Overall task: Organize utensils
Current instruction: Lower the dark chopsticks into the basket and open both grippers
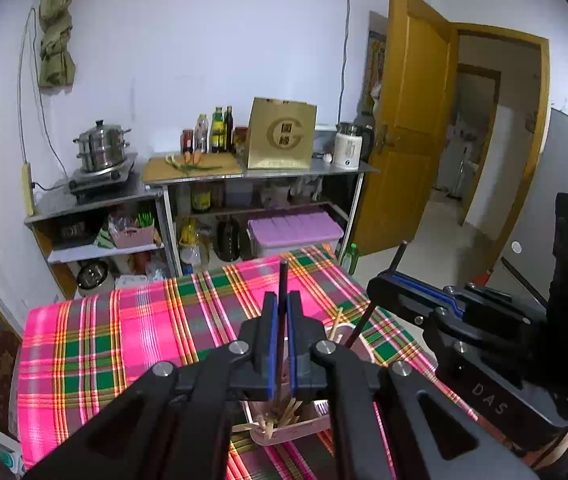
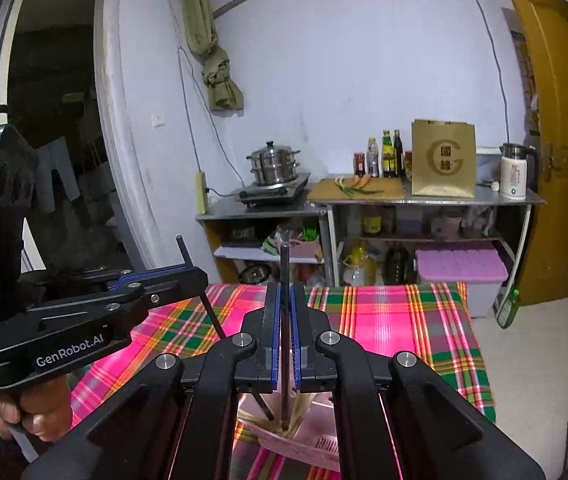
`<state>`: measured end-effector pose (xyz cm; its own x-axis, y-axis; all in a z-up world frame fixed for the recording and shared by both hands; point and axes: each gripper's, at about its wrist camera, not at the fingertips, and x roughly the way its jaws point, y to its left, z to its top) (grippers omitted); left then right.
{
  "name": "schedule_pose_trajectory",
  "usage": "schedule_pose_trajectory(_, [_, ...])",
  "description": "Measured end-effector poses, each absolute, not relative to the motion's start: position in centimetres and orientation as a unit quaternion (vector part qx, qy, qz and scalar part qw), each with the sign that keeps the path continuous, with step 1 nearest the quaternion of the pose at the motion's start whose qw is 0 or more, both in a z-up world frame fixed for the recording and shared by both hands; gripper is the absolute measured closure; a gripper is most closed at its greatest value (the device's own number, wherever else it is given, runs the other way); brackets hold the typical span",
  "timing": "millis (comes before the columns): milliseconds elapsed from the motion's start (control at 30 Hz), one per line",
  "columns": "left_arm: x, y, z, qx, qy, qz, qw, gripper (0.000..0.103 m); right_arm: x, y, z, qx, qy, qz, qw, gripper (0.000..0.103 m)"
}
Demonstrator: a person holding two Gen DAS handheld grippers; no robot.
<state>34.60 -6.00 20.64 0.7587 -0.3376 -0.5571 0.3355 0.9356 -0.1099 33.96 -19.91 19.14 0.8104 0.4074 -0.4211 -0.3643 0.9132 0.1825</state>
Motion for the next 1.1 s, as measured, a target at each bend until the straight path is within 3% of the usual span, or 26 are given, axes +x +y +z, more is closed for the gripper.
schedule_pose_trajectory(433, [36.6, -6.1, 15.5, -0.004, 0.349, -0.167, 0.922, 0.098, 35.7, -20.2, 14.0, 0.051, 0.282, 0.199, 0.937, 0.099])
schedule_pose_trajectory(767, [36.3, -6.1, 15.6, -0.005, 0.348, -0.166, 0.923, 0.096, 35.6, -20.4, 13.4, 0.051, 0.295, 0.204, 0.932, 0.098])
schedule_pose_trajectory(800, [36.1, -6.0, 15.7, -0.004, 0.345, -0.163, 0.924, 0.096, 35.5, -20.6, 13.5, 0.051, 0.294, 0.205, 0.932, 0.098])
schedule_pose_trajectory(900, [35.3, -5.7, 16.3, -0.008, 0.338, -0.167, 0.926, 0.086, 34.8, -20.9, 14.0, 0.049, 0.29, 0.206, 0.933, 0.083])
schedule_pose_trajectory(1100, [32.3, -4.8, 17.8, -0.016, 0.315, -0.167, 0.934, 0.083, 32.1, -21.8, 15.2, 0.047, 0.275, 0.2, 0.939, 0.083])
